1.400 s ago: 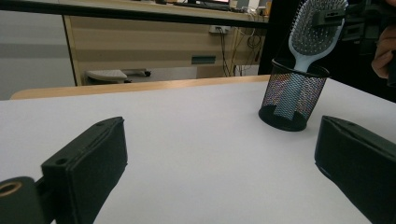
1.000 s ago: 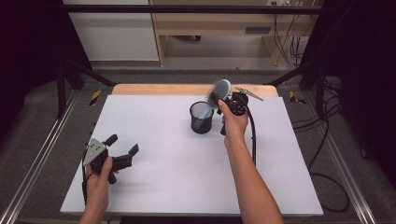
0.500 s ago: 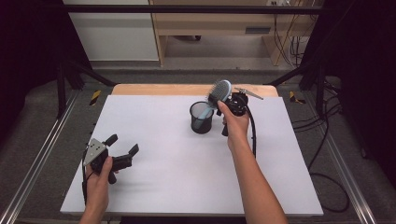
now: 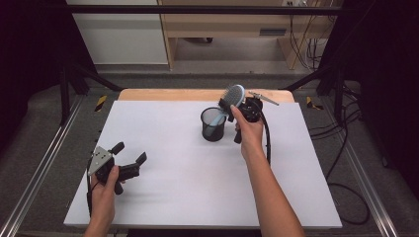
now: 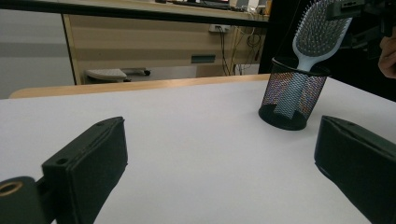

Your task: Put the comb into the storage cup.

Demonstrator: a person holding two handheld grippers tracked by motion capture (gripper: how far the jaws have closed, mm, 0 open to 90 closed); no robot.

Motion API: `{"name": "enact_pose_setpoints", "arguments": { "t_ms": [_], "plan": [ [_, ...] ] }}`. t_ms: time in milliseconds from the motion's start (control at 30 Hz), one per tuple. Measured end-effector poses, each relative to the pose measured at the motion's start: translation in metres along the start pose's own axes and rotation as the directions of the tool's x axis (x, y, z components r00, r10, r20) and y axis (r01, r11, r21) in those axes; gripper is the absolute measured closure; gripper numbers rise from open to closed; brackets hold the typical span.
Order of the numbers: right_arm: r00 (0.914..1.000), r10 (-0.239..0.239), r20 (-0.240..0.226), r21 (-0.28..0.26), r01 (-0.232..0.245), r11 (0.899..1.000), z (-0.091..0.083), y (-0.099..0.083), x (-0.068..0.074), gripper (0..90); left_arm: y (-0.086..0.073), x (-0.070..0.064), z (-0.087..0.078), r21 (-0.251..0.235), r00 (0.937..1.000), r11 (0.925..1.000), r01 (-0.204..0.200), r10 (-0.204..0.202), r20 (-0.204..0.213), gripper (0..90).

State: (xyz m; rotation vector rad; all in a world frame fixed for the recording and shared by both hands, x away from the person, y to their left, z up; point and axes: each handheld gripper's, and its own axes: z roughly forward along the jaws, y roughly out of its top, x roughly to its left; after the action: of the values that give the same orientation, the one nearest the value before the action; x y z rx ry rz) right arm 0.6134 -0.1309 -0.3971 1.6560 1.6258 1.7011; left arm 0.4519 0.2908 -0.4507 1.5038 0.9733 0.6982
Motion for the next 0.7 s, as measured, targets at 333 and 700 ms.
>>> {"name": "enact_pose_setpoints", "arguments": {
  "t_ms": [333, 700],
  "plan": [
    [0.9998, -0.018, 0.009, -0.005, 0.018, 1.0, -0.0012, 0.0004, -0.0003, 4.7, -0.0001, 0.0, 0.0001, 0.001, 1.0, 1.0, 0.0, 0.0, 0.0, 2.8],
    [0.9981, -0.061, 0.002, -0.004, 0.061, 0.998, -0.0038, 0.0005, 0.0023, 4.4, -0.0001, 0.0001, -0.0001, 0.001, 1.0, 1.0, 0.001, -0.001, -0.001, 2.8]
  ]
}}
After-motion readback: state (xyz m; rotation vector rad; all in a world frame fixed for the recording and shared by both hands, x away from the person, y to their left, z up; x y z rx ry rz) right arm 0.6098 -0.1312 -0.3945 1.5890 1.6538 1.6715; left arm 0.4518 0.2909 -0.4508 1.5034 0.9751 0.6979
